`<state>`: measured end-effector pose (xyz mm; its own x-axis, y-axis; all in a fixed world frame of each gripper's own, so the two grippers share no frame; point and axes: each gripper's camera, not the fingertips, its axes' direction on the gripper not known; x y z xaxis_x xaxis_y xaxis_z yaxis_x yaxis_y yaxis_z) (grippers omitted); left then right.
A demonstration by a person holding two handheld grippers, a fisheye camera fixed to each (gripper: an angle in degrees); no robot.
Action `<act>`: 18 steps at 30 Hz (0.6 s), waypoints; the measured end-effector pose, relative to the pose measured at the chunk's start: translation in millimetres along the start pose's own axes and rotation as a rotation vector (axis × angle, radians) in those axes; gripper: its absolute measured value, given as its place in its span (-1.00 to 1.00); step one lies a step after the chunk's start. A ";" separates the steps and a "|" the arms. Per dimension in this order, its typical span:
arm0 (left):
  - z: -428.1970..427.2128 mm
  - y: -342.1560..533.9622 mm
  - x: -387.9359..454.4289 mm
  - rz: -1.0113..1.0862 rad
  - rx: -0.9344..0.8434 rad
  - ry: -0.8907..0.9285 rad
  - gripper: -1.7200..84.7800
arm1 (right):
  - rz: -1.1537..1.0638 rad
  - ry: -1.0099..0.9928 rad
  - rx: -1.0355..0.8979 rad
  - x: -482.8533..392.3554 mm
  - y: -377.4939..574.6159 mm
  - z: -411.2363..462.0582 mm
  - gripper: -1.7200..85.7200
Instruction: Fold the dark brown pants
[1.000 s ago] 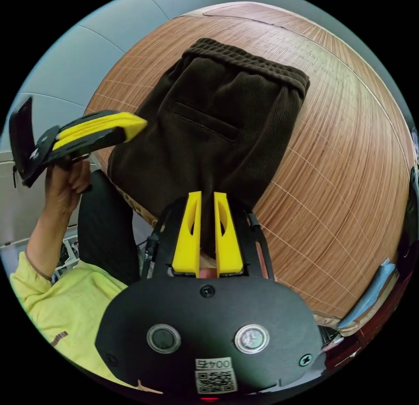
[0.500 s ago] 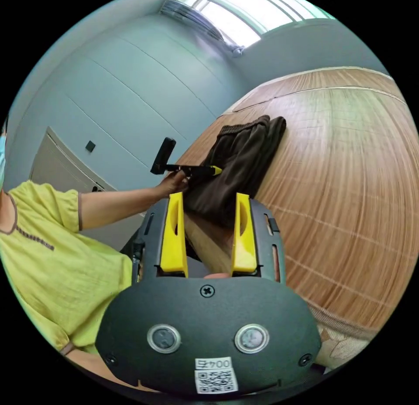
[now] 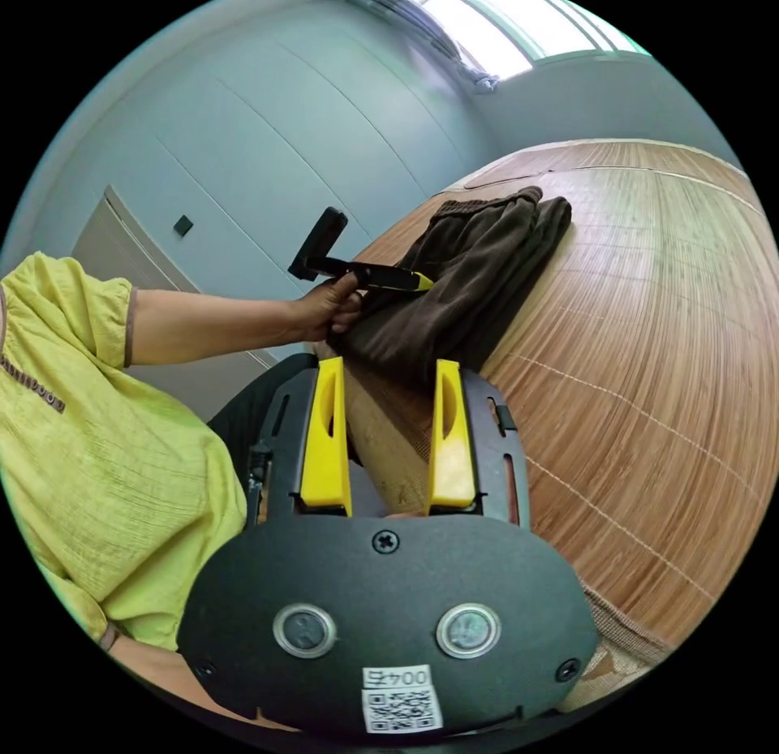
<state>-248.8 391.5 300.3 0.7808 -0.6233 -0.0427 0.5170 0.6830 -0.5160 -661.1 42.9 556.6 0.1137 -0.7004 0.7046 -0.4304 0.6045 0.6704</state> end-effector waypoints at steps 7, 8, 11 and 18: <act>0.5 -2.0 -10.3 -0.003 0.009 0.014 -0.95 | 0.006 0.005 -0.062 9.1 -15.6 -2.3 -0.80; 0.4 -2.3 -12.5 -0.004 0.010 0.018 -0.95 | -0.014 0.041 -0.086 1.6 -20.4 -2.0 -0.83; 0.5 -2.9 -18.8 -0.009 0.012 0.035 -0.95 | 0.008 0.112 -0.172 0.2 -18.3 3.5 -0.85; -0.6 -2.9 -29.7 -0.010 0.021 0.048 -0.95 | 0.118 0.192 -0.107 -11.0 1.5 -22.9 -0.83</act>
<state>-273.7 407.8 302.6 0.7580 -0.6474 -0.0791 0.5323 0.6841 -0.4987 -642.5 60.1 555.2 0.2404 -0.5442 0.8038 -0.3550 0.7214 0.5946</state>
